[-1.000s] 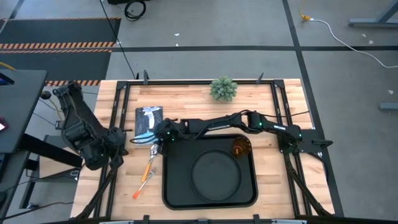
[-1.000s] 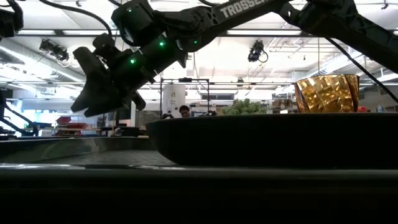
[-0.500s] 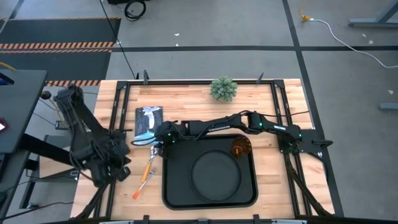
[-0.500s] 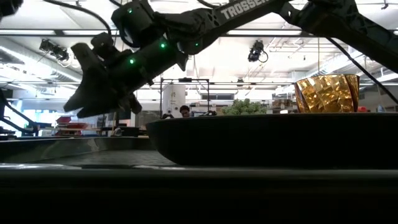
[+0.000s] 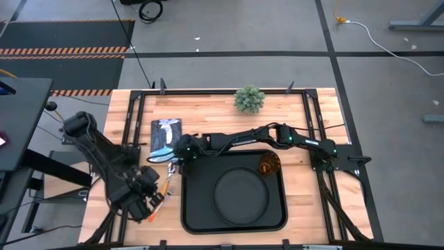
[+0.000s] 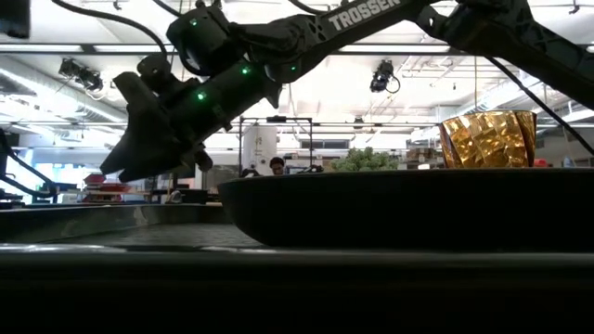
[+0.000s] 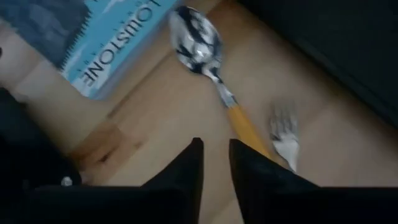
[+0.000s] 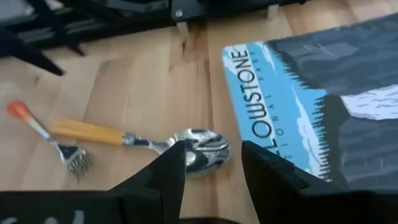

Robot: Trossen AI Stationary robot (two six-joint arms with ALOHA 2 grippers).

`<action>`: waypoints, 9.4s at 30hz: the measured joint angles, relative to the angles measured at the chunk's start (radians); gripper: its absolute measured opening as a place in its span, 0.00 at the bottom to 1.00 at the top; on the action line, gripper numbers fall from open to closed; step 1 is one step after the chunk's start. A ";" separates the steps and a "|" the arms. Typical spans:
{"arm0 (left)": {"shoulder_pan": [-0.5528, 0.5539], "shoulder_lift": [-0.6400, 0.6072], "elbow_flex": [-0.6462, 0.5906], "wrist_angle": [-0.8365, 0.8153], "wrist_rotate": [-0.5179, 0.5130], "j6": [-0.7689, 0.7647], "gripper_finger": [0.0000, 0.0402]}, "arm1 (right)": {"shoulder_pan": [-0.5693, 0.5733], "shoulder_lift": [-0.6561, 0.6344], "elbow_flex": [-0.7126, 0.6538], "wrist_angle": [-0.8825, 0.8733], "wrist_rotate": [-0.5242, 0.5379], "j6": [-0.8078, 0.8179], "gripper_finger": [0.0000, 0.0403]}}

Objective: Pick and place plate/cup/fork/spoon on tray
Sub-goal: Put the orange spoon on the black tray

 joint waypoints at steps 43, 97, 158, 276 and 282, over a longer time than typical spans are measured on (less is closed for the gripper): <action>0.198 -0.099 -0.255 0.348 -0.022 0.305 0.23 | 0.010 -0.098 -0.053 -0.067 0.057 -0.062 0.40; 0.050 -0.724 -0.188 0.116 -0.227 0.289 0.02 | 0.129 0.036 0.101 0.040 0.145 -0.347 0.40; 0.050 -0.723 -0.188 0.070 -0.170 0.225 0.02 | 0.007 0.094 0.100 -0.132 0.031 -0.114 0.15; 0.050 -0.722 -0.188 0.089 -0.139 0.232 0.02 | 0.031 -0.114 0.100 -0.659 -0.189 -0.475 0.23; 0.050 -0.722 -0.188 0.088 -0.139 0.237 0.02 | 0.097 -0.113 0.100 -0.599 -0.152 -0.452 0.23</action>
